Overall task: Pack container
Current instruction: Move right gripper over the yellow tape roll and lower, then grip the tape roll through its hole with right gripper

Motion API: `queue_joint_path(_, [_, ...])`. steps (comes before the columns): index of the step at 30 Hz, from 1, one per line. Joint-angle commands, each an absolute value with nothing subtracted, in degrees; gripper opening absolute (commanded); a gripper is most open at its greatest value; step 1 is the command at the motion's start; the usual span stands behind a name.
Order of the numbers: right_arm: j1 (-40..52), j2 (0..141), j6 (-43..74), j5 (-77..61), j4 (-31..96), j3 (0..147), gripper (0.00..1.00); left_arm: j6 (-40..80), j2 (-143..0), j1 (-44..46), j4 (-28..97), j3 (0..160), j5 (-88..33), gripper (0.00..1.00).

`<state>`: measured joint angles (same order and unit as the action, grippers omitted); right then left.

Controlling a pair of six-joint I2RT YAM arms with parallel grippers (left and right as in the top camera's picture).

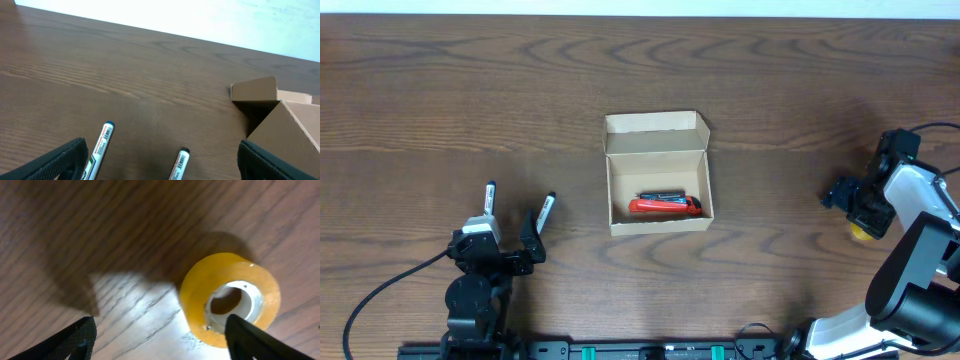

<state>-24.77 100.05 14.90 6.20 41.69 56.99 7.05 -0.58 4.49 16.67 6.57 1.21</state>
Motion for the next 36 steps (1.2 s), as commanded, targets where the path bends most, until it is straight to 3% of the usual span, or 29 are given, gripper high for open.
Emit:
queue_joint_path(1, [-24.34, 100.29, 15.84, 4.47, 40.53, 54.06, 0.80, 6.87, -0.27, 4.14, 17.37, 5.30, -0.05, 0.95])
queue_joint_path(28, [-24.58, 100.29, 14.11, 0.75, 31.14, 49.04, 0.81, 6.87, -0.27, 4.14, 17.34, 5.30, -0.05, 0.95])
queue_joint_path(31, [-24.36, 100.29, 14.09, -0.75, 31.57, 49.04, 0.66, 6.87, -0.27, 4.14, 17.34, 5.30, -0.05, 0.95])
queue_joint_path(33, [-24.34, 100.29, 14.09, -2.00, 31.70, 49.04, 0.39, 6.87, -0.27, 4.14, 17.34, 5.30, -0.05, 0.95])
queue_joint_path(35, [-24.34, 100.29, 14.09, -3.40, 31.66, 49.04, 0.01, 6.87, -0.27, 4.14, 17.34, 5.30, -0.05, 0.95])
queue_joint_path(36, [-24.34, 100.29, 14.09, -4.12, 31.66, 49.04, 0.01, 6.87, -0.27, 4.14, 17.34, 5.30, -0.05, 0.95])
